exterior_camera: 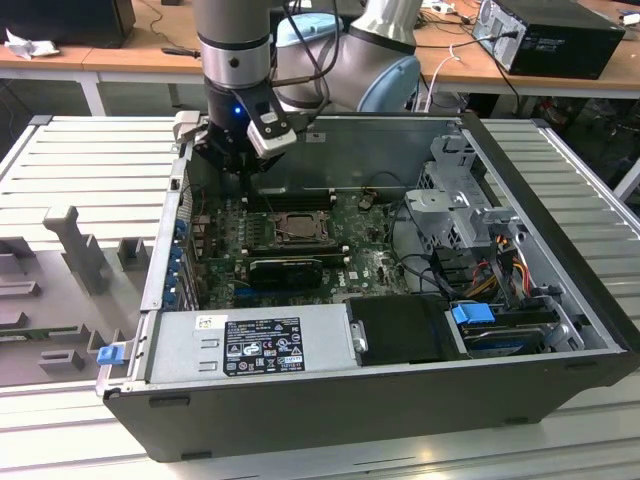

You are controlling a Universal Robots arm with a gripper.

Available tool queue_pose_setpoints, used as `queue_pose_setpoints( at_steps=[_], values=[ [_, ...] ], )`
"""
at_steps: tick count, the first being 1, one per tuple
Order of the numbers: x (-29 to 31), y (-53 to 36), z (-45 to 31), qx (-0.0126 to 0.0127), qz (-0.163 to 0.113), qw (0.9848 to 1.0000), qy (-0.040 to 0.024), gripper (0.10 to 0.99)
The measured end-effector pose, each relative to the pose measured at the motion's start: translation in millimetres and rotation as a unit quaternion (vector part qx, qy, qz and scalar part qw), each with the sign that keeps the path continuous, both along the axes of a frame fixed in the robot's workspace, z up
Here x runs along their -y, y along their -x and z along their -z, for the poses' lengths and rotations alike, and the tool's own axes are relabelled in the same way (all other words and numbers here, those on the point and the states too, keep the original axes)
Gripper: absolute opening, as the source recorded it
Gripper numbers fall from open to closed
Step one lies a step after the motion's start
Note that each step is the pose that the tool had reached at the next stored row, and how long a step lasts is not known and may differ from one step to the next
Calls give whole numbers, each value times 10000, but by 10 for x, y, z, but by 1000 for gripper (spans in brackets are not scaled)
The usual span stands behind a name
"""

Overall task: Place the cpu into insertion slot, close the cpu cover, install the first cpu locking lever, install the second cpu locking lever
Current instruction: 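Install the first cpu locking lever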

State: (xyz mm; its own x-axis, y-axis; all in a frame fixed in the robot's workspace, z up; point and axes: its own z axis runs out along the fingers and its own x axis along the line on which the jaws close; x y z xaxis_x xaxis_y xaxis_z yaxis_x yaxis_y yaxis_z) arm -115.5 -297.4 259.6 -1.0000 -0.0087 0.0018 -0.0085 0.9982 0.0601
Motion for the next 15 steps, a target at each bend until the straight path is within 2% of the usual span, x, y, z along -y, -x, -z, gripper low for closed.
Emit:
queue_pose_setpoints(
  at_steps=[2, 4, 10, 15],
  values=[
    [-34, -43, 7, -1, -2, 10000, 0, 106],
    [-72, -184, 21, 0, -1, 10000, 0, 106],
    [-83, -508, 46, 0, -2, 10000, 1, 106],
    [-83, -536, 75, 0, -1, 10000, 2, 106]
  ],
)
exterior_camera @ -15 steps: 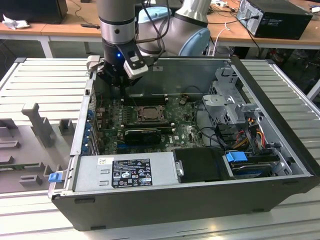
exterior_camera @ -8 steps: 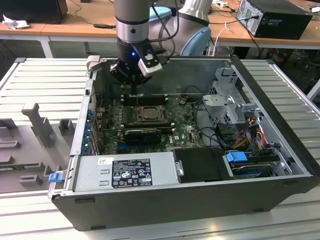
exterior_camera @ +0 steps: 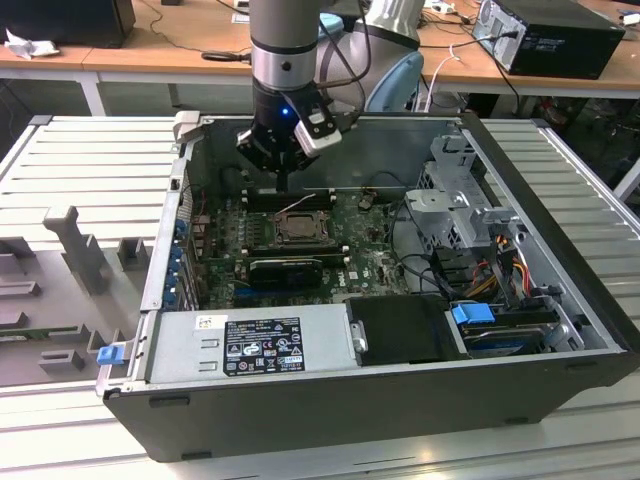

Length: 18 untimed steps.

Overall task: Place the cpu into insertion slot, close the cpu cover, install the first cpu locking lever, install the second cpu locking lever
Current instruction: 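Install the first cpu locking lever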

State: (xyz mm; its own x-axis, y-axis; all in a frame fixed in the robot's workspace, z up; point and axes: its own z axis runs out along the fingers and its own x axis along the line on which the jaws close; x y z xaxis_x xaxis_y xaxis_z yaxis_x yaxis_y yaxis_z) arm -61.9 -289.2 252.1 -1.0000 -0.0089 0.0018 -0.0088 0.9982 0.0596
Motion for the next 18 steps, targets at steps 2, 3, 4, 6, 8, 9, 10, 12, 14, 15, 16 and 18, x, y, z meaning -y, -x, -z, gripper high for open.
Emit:
queue_pose_setpoints(
  at_steps=[2, 3, 4, 6, 8, 9, 10, 12, 14, 15, 16, 18],
  values=[
    [0, 0, 6, 2, 0, 10000, -5, 106],
    [1, -1, 11, 0, -1, 10000, -21, 106],
    [2, -1, 13, 0, -1, 10000, -60, 106],
    [11, -2, 14, 1, -1, 9993, -365, 106],
    [40, -1, 19, 7, -7, 9990, -438, 106],
    [54, -1, 23, 17, -22, 9990, -439, 106],
    [74, -1, 32, 33, -67, 9990, -438, 106],
    [110, -1, 44, 42, -98, 9990, -438, 106],
    [137, -2, 64, 46, -135, 9989, -439, 106],
    [138, -2, 69, 45, -144, 9989, -438, 106],
    [138, -9, 72, 43, -151, 9989, -437, 106],
    [138, -25, 78, 44, -152, 9989, -437, 106]
  ],
)
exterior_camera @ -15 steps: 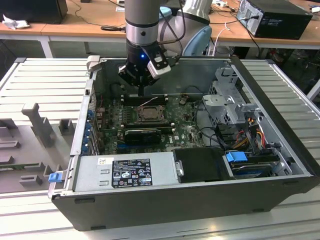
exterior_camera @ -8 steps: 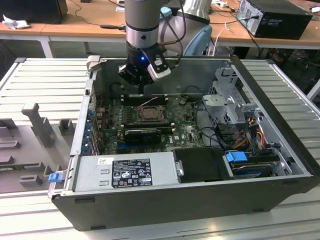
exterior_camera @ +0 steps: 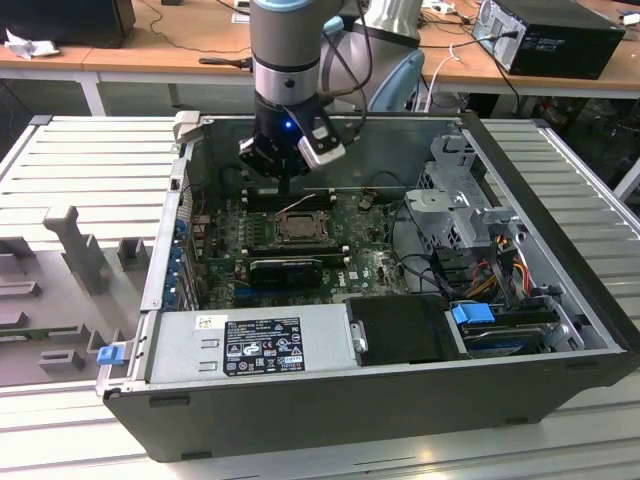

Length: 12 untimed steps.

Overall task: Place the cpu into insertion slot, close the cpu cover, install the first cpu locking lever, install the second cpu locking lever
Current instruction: 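Install the first cpu locking lever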

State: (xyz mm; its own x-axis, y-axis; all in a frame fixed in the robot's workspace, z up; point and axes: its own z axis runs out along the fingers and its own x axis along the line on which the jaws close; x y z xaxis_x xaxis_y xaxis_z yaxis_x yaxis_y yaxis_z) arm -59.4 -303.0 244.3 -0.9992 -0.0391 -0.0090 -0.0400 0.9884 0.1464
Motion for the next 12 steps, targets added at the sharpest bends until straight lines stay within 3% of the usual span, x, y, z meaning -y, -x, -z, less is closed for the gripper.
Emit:
queue_pose_setpoints(
  at_steps=[3, 12],
  values=[
    [1, -48, 8, 0, -4, 10000, 0, 106],
    [11, -77, 28, 1, -7, 10000, 0, 106]
  ],
)
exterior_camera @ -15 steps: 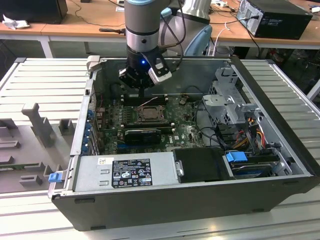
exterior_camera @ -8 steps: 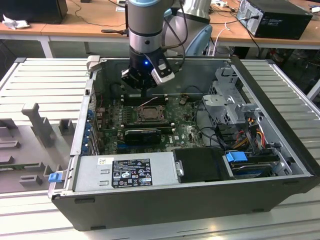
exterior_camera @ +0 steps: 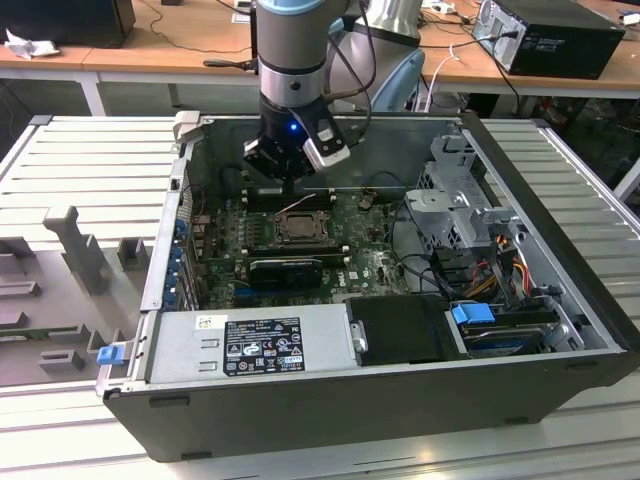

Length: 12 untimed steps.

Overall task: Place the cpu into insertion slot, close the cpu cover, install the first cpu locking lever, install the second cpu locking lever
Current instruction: 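Install the first cpu locking lever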

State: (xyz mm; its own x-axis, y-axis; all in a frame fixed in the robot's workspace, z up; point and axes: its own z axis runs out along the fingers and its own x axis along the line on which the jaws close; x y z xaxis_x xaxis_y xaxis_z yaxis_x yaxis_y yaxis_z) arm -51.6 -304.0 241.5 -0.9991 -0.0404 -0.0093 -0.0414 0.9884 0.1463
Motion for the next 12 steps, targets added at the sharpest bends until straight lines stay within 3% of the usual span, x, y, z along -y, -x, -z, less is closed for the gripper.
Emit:
queue_pose_setpoints(
  at_steps=[7, 12],
  values=[
    [-15, -78, 81, 1, -94, 10000, 0, 106],
    [-67, -160, 128, 1, -121, 9999, 0, 106]
  ],
)
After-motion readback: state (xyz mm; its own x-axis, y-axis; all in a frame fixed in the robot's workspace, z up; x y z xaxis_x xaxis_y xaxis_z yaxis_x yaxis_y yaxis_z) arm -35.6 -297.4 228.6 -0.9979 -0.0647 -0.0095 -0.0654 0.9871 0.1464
